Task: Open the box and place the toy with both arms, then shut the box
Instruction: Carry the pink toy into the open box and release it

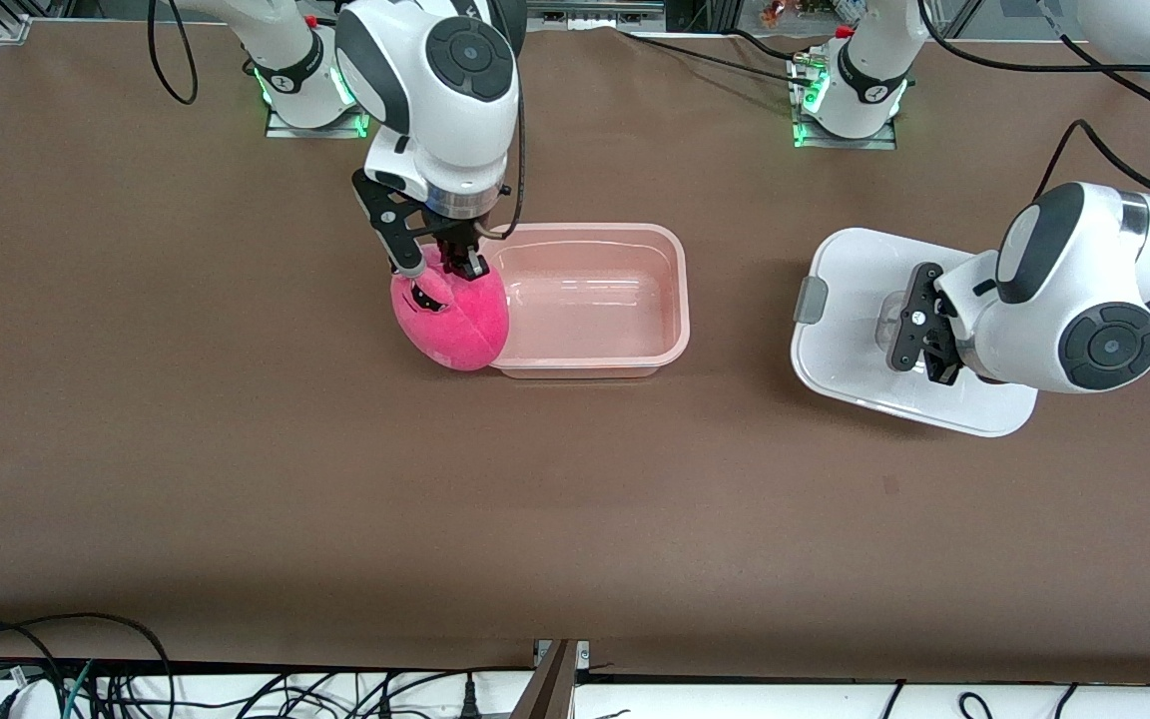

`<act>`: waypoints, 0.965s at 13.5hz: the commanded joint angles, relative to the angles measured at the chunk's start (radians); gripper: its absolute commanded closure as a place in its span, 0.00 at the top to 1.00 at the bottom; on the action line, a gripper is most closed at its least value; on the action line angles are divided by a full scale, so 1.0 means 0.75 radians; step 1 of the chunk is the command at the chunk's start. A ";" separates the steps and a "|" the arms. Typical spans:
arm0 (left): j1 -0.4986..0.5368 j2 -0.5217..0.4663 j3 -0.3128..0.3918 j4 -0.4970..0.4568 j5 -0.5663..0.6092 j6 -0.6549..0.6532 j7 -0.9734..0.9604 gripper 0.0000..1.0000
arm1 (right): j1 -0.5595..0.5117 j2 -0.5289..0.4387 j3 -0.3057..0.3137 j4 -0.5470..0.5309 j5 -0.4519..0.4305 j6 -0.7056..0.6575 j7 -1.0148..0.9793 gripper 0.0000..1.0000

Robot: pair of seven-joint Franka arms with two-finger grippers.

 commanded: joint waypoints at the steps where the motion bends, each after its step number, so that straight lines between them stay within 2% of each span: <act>1: 0.013 -0.027 -0.007 -0.005 0.008 -0.020 0.045 0.00 | 0.017 0.018 -0.007 0.047 -0.042 -0.041 0.024 0.00; 8: 0.013 -0.025 -0.007 -0.005 0.008 -0.020 0.045 0.00 | 0.019 -0.017 -0.003 0.047 -0.034 -0.217 -0.005 0.00; 13: 0.013 -0.027 -0.007 -0.005 0.008 -0.020 0.045 0.00 | 0.055 0.034 -0.003 0.049 -0.038 -0.168 0.019 0.00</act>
